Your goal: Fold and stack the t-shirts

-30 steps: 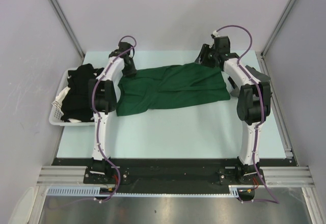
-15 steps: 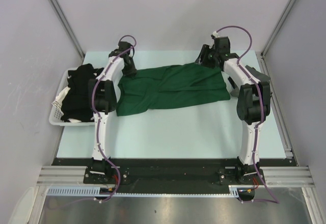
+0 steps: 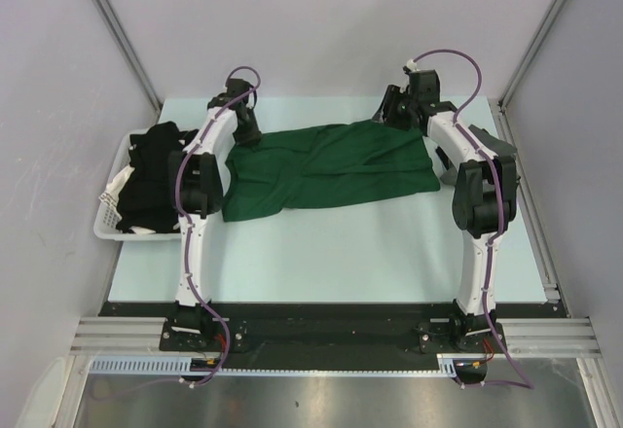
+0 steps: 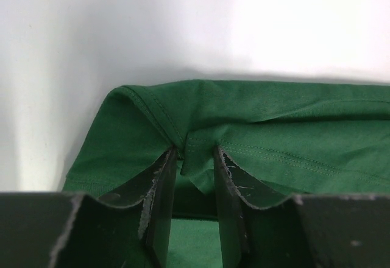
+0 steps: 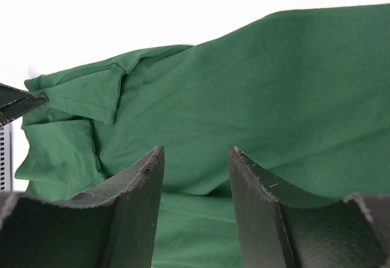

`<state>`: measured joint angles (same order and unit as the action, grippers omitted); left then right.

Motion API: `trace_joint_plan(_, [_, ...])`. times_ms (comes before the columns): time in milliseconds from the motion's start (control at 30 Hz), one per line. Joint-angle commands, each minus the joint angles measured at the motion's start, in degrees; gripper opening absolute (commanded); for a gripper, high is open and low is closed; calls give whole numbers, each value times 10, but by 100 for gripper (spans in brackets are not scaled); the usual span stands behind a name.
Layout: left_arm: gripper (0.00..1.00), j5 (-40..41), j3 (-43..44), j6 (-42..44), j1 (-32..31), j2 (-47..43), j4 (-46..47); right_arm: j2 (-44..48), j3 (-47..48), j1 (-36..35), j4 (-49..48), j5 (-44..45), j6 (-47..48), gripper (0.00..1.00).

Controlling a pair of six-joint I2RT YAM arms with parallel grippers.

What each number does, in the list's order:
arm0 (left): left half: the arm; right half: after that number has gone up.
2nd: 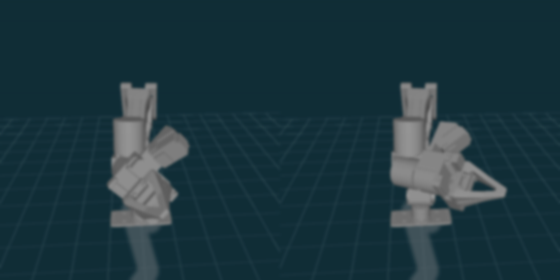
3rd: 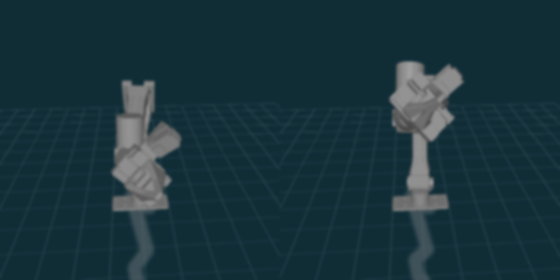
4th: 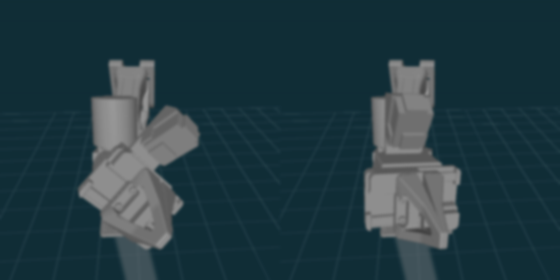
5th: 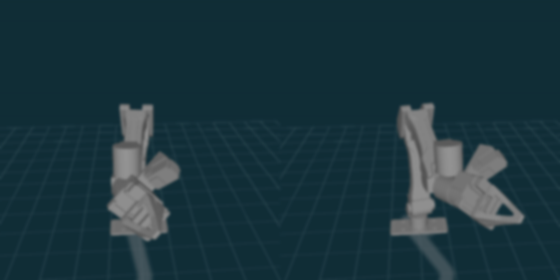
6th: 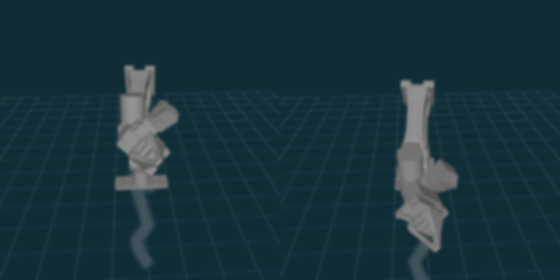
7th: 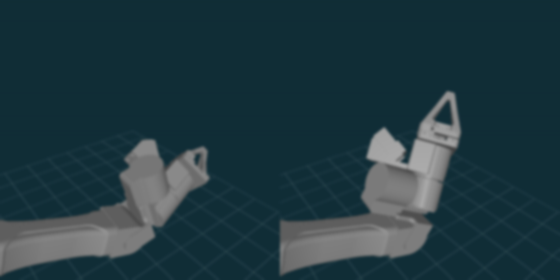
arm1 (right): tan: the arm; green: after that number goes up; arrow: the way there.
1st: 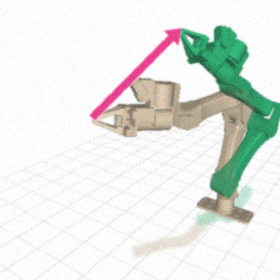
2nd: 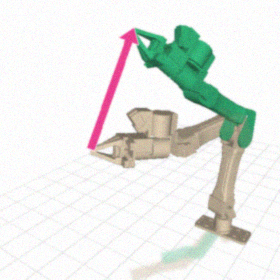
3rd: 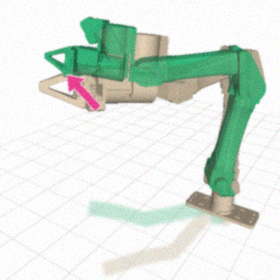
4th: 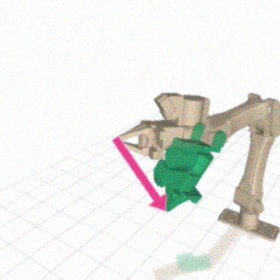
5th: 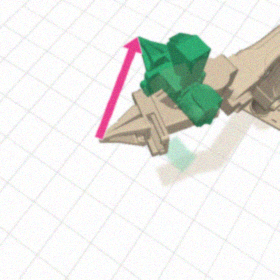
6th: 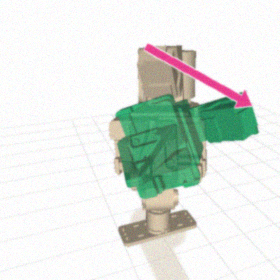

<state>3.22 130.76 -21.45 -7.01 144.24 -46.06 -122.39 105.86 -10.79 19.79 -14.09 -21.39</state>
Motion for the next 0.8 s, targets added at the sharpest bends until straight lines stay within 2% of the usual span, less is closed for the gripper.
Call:
trace_joint_plan(0, [36,-4,32,-1,0,-34,-7,-8,12,-2,-20,-7,-5,52])
trace_joint_plan(767, [38,-8,31,-2,0,-44,-9,-16,20,-8,-19,-9,-6,51])
